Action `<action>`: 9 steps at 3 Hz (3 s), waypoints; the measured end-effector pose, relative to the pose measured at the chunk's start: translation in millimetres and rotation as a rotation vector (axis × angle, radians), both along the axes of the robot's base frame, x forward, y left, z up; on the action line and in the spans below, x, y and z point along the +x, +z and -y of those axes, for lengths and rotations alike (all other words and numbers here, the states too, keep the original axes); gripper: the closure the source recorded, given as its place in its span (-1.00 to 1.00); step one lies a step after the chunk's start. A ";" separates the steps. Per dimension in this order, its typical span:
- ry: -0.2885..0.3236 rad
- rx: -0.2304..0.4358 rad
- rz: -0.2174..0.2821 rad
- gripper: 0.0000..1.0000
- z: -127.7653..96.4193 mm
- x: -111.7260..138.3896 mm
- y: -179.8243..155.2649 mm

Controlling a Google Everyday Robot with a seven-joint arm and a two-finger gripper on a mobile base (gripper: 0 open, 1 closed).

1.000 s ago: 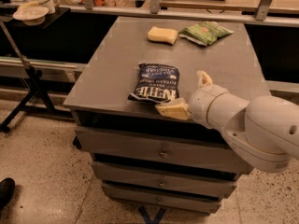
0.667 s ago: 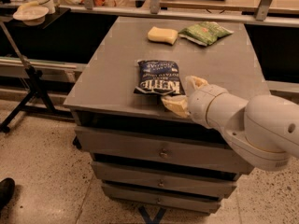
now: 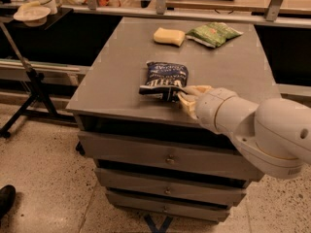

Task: Move blue chip bag near green jalapeno chip bag

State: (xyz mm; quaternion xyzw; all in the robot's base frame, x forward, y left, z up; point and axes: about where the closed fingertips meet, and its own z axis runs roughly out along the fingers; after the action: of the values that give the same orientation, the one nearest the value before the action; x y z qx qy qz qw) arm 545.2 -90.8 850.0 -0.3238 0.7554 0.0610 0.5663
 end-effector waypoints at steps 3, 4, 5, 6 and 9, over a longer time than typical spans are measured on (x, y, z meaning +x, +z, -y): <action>-0.297 0.013 0.128 1.00 63.6 36.2 9.8; -0.389 -0.009 0.147 1.00 86.6 38.7 7.0; -0.478 -0.051 0.177 1.00 119.2 37.9 18.7; -0.532 -0.085 0.207 1.00 145.4 35.2 36.1; -0.559 -0.133 0.183 1.00 183.0 63.7 45.6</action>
Offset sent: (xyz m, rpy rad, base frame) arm 0.0338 -0.0553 0.0049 0.0602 -0.1856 -0.3324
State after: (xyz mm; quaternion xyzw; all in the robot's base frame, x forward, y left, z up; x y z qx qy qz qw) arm 608.8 -273.8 895.6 -0.1437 0.7636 -0.1763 0.6043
